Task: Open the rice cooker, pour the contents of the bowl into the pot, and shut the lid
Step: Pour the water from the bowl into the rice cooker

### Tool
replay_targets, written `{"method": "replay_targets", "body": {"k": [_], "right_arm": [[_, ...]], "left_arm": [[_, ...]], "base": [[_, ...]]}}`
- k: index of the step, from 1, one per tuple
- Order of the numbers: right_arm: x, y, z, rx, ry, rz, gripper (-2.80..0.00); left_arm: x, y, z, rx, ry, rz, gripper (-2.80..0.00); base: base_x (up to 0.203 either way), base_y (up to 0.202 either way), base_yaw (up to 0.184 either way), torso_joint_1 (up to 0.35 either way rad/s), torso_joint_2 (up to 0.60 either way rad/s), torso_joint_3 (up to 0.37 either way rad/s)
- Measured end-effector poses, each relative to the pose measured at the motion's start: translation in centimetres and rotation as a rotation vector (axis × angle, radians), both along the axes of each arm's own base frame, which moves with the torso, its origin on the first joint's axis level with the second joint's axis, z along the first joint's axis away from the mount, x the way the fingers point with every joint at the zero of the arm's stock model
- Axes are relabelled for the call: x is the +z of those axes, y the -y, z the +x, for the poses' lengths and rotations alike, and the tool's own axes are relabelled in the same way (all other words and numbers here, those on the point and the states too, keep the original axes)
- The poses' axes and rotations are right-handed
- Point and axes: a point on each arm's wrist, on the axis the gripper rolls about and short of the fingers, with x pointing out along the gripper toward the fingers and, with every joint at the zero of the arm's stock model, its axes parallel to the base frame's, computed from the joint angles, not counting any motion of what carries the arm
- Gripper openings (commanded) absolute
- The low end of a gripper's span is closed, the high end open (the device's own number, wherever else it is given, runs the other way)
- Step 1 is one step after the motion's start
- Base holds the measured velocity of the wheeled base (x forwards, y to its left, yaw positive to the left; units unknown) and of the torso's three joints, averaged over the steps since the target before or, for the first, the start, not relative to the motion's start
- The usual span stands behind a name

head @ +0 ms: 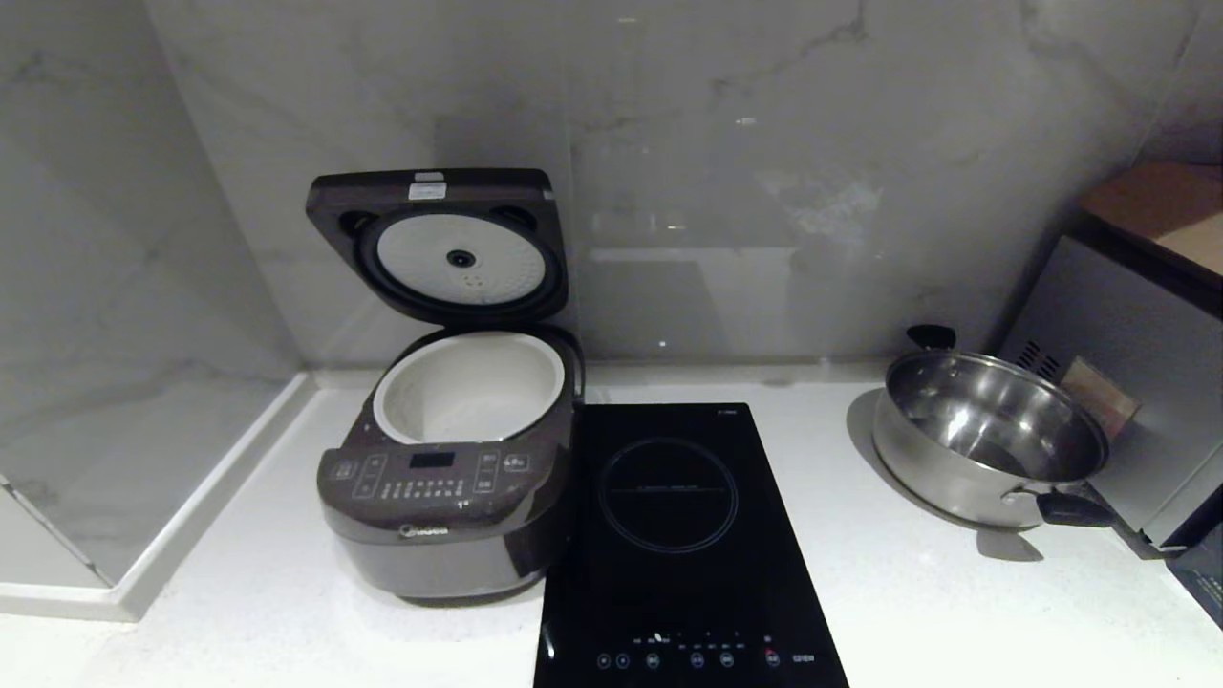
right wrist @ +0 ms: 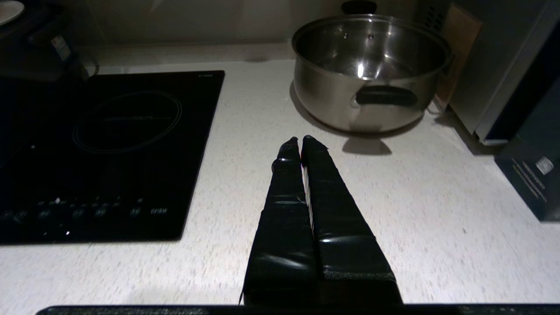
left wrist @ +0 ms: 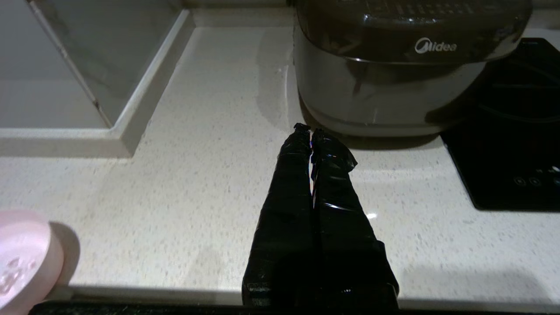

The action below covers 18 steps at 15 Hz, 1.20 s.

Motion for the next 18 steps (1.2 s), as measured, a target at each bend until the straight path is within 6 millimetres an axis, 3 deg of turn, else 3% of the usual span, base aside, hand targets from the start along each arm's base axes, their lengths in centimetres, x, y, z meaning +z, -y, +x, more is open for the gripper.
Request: {"method": "replay_targets", "body": {"k": [8,14,18], "right_arm": [[0.0,0.0,0.0,0.0,0.0,0.0,-2.8],[0.0,0.0,0.0,-0.001,0.0,0.0,-2.8],[0.0,0.0,0.0,0.001,0.0,0.0,-2.8]], "left_arm": [[0.0,0.01,0.0,-0.007,0.0,0.0,-2.8],[-0.01,0.01,0.0,-0.006,0.0,0.0,-2.8],[-0.01,0.01,0.0,-0.003,0.0,-0.001,-2.8]], "base": [[0.033,0.0,0.001,0.002,0.0,0.001],[0.0,0.138,0.001,0.002,0.0,0.002],[0.0,0.015,-0.001,0.0,0.0,0.0]]}}
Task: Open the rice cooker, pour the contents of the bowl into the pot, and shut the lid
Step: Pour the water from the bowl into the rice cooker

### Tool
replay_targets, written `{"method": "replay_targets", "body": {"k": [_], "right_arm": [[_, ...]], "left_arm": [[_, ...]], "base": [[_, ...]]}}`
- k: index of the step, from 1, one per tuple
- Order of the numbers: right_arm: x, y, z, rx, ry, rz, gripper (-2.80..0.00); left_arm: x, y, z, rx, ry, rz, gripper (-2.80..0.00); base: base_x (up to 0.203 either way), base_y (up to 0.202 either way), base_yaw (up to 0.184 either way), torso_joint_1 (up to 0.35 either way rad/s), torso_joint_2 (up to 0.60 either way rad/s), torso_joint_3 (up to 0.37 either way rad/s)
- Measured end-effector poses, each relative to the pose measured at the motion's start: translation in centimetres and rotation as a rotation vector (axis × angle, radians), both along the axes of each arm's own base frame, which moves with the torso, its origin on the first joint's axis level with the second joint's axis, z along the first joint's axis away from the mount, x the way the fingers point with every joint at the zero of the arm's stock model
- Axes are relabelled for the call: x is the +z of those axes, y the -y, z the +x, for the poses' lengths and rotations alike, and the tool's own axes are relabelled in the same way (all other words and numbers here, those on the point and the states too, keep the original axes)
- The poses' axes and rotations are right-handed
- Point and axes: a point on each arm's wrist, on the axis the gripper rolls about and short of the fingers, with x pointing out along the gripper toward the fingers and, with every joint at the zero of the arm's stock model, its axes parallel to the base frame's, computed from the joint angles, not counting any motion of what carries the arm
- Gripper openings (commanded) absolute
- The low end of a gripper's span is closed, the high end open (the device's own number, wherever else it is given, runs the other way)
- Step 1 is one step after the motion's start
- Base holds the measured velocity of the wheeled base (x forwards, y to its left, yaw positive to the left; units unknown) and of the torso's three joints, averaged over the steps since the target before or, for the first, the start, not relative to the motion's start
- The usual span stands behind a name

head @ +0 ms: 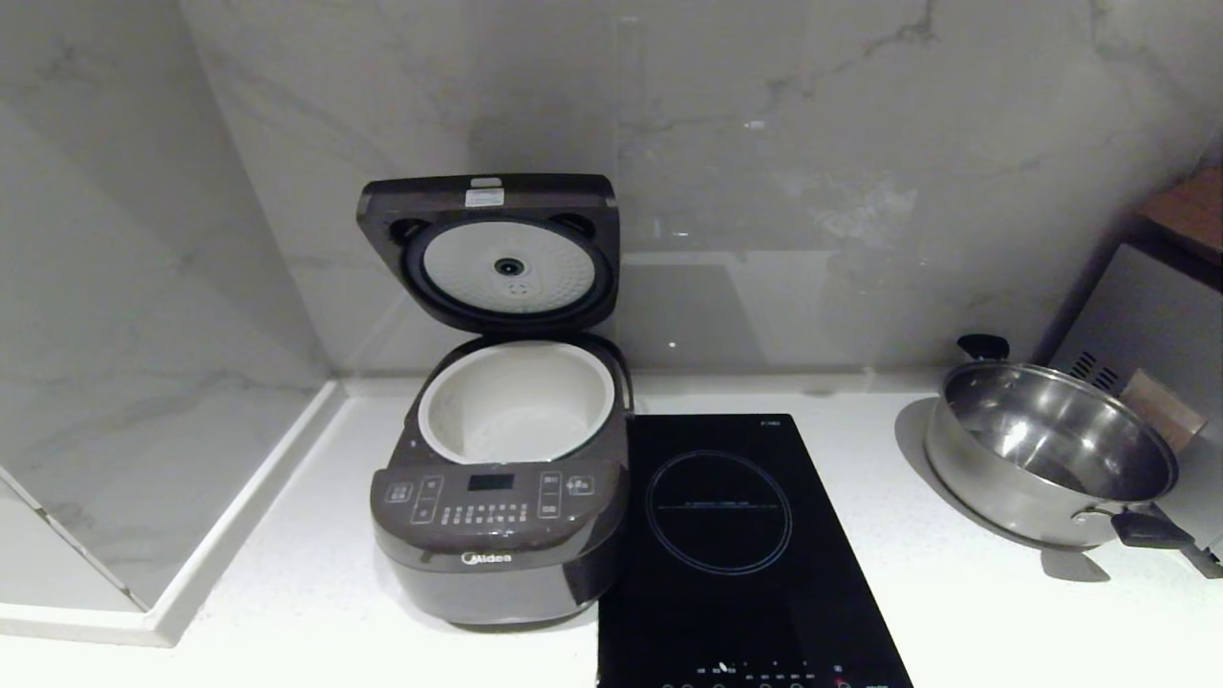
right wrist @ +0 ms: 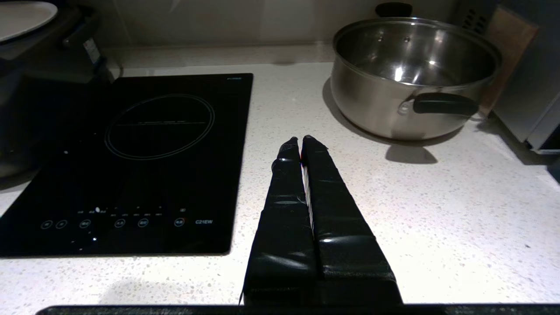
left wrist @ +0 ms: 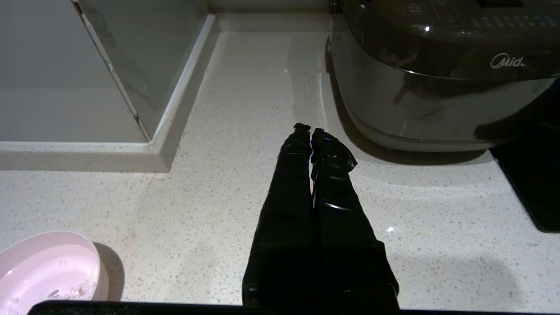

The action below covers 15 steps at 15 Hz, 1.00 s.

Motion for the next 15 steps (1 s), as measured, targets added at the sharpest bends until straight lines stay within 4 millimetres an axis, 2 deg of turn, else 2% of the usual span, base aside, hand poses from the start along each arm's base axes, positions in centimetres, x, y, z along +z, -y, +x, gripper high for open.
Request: {"method": "replay_targets", "body": {"k": [6,9,11,15], "right_arm": [[0.0,0.0,0.0,-0.001,0.0,-0.001,-2.8],[0.0,0.0,0.0,-0.001,0.0,-0.002,-2.8],[0.0,0.0,0.0,-0.001,0.0,-0.001,-2.8],[0.0,0.0,0.0,-0.001,0.0,-0.002,-2.8]], "left_arm": [[0.4,-0.1,-0.4,0.049,-0.046,-0.037,-2.8],[4.9,-0.3,-0.5,0.155,-0.053,-0.081,-2.8],[7.8,-0.6,0.5,0.257,-0.14,-0.088,-2.8],[10.4,-1.1,5.3,0.516,-0.45,-0.063,-2.8]], "base": [[0.0,0.0,0.0,0.0,0.0,0.0],[0.0,0.0,0.0,0.0,0.0,0.0],[0.0,0.0,0.0,0.0,0.0,0.0],[0.0,0.0,0.0,0.0,0.0,0.0]]}}
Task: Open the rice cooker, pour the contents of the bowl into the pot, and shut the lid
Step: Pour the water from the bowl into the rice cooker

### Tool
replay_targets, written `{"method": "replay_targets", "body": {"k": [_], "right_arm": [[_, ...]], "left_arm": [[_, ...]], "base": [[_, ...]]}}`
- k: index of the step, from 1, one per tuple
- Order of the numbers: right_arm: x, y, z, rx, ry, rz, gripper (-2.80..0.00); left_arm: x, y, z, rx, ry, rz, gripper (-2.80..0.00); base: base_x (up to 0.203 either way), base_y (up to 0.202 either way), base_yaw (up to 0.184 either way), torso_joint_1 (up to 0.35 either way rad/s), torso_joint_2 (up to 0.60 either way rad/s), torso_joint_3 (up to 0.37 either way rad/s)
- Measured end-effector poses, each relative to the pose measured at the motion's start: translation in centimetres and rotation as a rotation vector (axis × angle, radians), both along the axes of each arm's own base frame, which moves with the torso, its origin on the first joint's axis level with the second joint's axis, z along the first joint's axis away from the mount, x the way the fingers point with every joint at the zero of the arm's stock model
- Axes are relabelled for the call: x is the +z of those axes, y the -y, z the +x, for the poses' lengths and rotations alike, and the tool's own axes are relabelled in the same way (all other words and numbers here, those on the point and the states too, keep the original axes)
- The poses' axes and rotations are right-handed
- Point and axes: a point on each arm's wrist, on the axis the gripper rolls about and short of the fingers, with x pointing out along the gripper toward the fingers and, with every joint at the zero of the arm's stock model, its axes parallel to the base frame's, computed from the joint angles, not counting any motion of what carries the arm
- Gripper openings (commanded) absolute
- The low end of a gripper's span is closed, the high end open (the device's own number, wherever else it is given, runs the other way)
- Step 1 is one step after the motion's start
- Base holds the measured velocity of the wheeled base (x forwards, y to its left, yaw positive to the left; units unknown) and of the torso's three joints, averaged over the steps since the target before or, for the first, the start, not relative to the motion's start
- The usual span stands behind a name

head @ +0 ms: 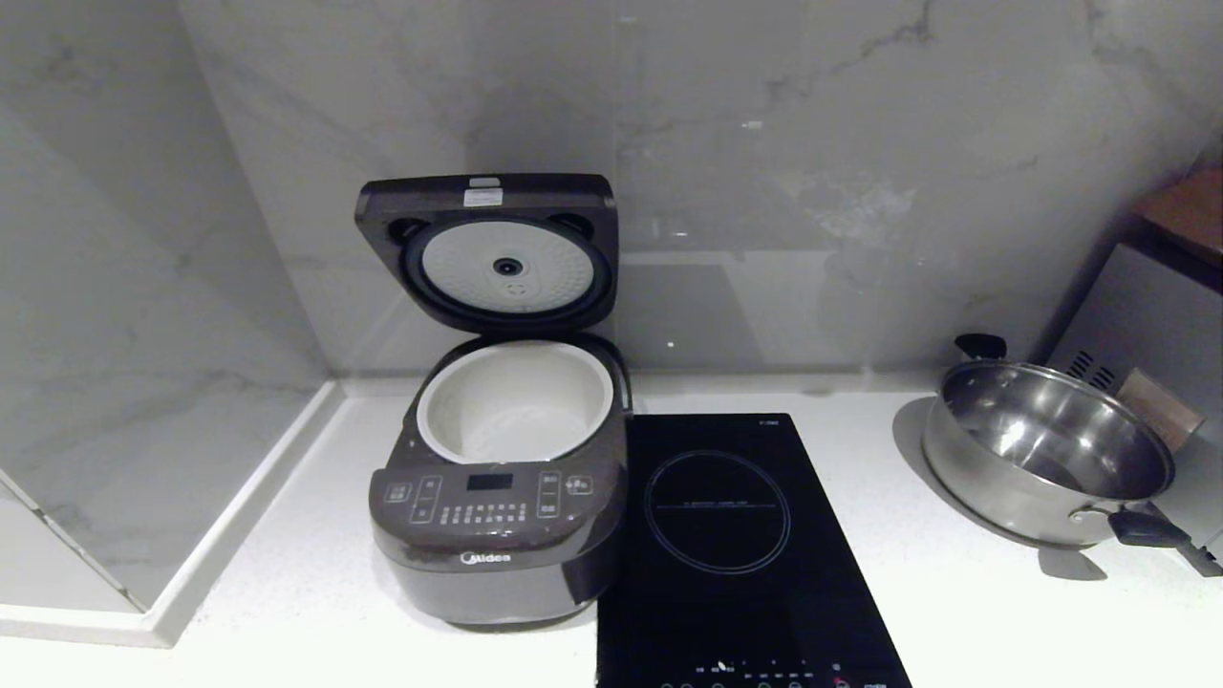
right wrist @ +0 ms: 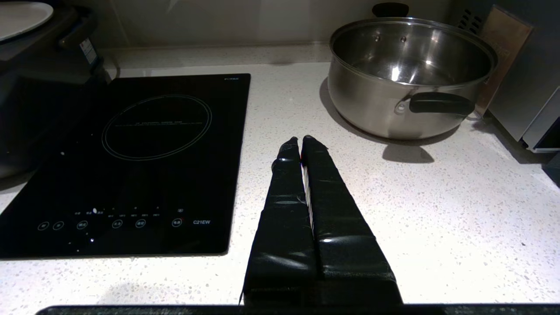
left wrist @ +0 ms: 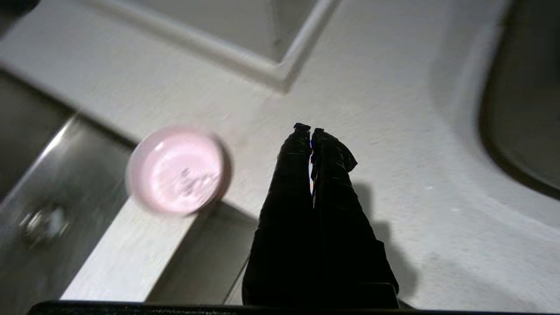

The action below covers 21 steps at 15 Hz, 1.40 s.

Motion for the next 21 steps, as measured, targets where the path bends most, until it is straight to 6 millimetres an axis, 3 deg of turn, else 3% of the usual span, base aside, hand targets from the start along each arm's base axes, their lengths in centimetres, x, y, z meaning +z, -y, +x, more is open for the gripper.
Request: {"method": "replay_targets", "body": {"k": [3,5,9,14,21], "right_arm": [[0.0,0.0,0.0,0.0,0.0,0.0,-2.8],[0.0,0.0,0.0,0.0,0.0,0.0,-2.8],[0.0,0.0,0.0,0.0,0.0,0.0,-2.8],[0.0,0.0,0.0,0.0,0.0,0.0,-2.8],[0.0,0.0,0.0,0.0,0.0,0.0,-2.8]], "left_arm": [[0.6,-1.8,2.8,0.185,-0.268,-0.054,-2.8],[0.7,-3.0,3.0,0.238,-0.389,-0.139,-2.8],[0.5,-6.1,2.5,0.308,-0.469,-0.24,-2.8],[-2.1,-9.9,2.0,0.294,-0.531,-0.254,-2.8],[-5.5,-15.5,1.3,0.355,-0.626,-0.445,-2.8]], "base": [[0.0,0.0,0.0,0.0,0.0,0.0],[0.0,0.0,0.0,0.0,0.0,0.0],[0.0,0.0,0.0,0.0,0.0,0.0],[0.0,0.0,0.0,0.0,0.0,0.0],[0.0,0.0,0.0,0.0,0.0,0.0]]}}
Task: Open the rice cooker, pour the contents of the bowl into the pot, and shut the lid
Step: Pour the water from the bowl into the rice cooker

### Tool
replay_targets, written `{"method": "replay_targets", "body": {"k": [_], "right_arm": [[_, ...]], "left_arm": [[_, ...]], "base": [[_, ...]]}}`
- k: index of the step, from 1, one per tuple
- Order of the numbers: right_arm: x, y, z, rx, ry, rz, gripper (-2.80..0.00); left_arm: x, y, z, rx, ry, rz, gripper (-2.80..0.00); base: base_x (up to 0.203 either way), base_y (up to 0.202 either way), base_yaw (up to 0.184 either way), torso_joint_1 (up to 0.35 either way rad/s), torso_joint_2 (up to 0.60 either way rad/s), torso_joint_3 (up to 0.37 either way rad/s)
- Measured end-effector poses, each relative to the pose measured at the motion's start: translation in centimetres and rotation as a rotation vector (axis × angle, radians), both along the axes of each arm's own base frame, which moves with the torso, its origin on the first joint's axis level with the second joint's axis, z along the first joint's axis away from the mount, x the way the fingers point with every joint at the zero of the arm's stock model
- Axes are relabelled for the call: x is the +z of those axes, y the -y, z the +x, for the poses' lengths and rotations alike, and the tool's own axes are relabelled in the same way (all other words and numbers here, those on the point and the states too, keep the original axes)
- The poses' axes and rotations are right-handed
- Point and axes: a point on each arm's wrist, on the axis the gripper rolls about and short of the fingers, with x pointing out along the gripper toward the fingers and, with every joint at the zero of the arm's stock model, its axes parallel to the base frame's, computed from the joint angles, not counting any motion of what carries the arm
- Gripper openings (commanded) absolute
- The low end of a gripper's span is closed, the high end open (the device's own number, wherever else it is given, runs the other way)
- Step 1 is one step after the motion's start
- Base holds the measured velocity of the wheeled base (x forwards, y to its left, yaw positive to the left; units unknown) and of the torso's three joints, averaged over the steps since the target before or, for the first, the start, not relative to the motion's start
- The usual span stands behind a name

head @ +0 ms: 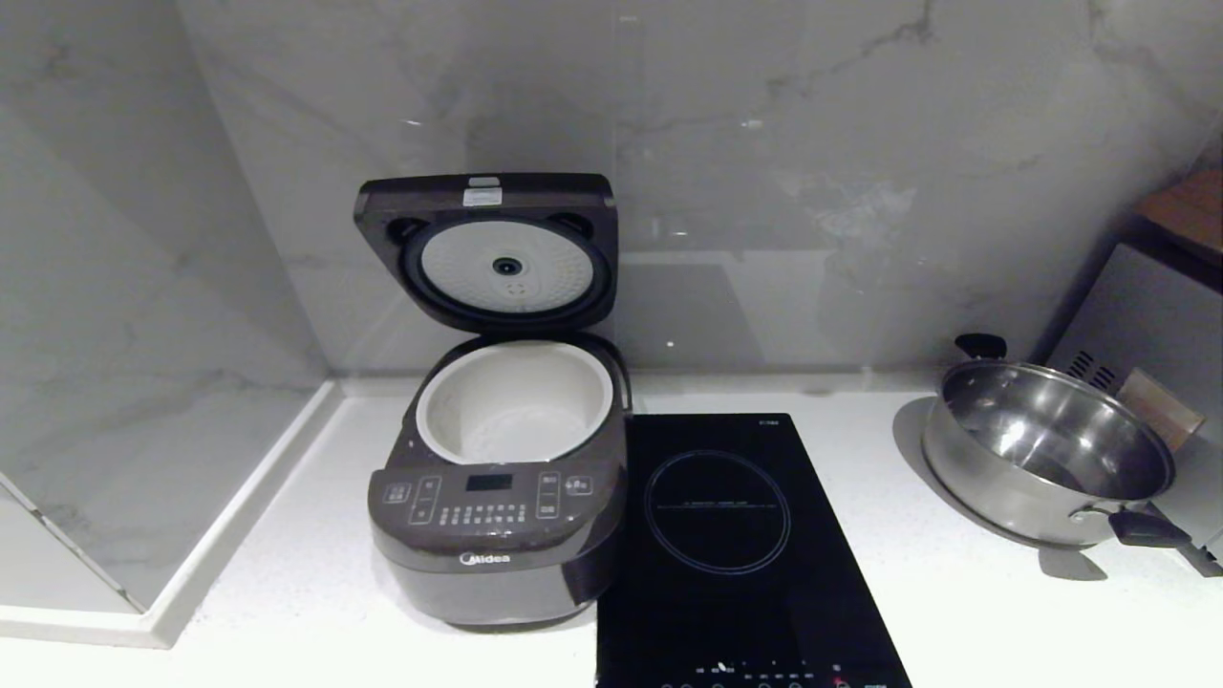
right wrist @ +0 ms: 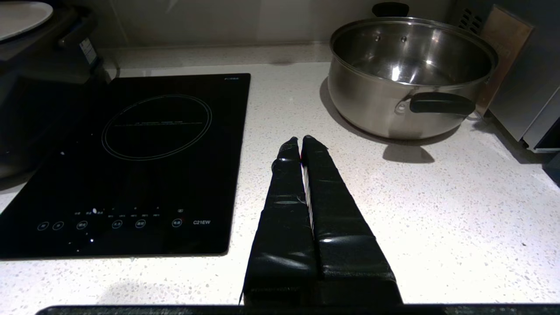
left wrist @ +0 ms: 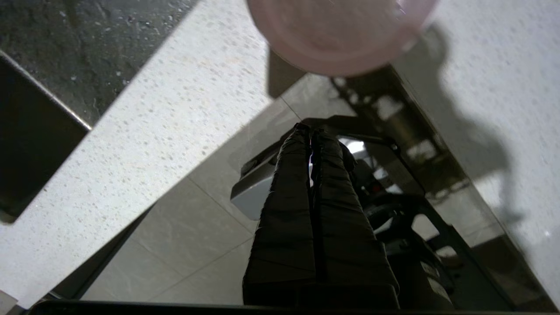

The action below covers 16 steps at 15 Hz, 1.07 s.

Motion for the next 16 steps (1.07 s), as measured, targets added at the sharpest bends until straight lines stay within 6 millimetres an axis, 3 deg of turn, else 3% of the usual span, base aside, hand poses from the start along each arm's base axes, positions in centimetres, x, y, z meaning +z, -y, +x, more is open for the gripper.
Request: {"method": "replay_targets", "body": {"k": [2,3,4,10,16], "right_arm": [[0.0,0.0,0.0,0.0,0.0,0.0,-2.8],[0.0,0.0,0.0,0.0,0.0,0.0,-2.8],[0.0,0.0,0.0,0.0,0.0,0.0,-2.8],[0.0,0.0,0.0,0.0,0.0,0.0,-2.8],[0.0,0.0,0.0,0.0,0.0,0.0,-2.8]], "left_arm": [[-0.7,-1.8,-0.2,0.031,0.001,0.028,-2.8],[-1.1,-2.3,-0.3,0.037,-0.003,0.021,-1.76],[-1.5,-2.6,-0.3,0.038,-0.008,0.005,0.0],[-4.3,-4.5,0.1,0.037,-0.02,-0.045,0.0],[-8.8,-7.5,0.6,0.05,-0.047,-0.035,0.0]], "base": [[0.0,0.0,0.0,0.0,0.0,0.0],[0.0,0.0,0.0,0.0,0.0,0.0],[0.0,0.0,0.0,0.0,0.0,0.0],[0.0,0.0,0.0,0.0,0.0,0.0],[0.0,0.0,0.0,0.0,0.0,0.0]]}}
